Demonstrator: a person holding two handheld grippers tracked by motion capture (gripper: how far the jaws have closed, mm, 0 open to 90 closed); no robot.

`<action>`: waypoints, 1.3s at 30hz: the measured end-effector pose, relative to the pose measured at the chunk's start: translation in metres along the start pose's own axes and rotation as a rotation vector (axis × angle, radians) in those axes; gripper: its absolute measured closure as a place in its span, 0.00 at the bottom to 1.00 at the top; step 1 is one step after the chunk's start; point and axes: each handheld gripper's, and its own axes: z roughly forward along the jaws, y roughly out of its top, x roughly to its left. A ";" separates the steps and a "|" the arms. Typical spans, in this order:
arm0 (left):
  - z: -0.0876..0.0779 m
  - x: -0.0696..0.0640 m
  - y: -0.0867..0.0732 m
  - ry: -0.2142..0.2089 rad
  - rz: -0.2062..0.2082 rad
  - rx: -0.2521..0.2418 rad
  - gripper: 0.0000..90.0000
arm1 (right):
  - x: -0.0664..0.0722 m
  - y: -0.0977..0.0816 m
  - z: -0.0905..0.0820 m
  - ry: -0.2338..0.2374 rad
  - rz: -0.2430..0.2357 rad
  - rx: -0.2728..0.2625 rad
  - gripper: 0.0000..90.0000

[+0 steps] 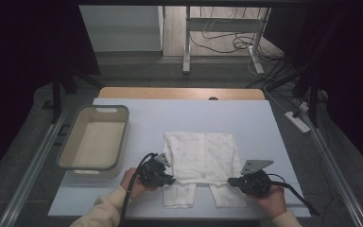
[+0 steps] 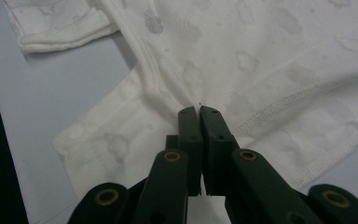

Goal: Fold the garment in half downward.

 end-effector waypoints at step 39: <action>-0.003 -0.029 -0.014 -0.043 0.043 0.016 0.94 | 0.026 -0.016 -0.017 0.036 -0.014 0.006 0.97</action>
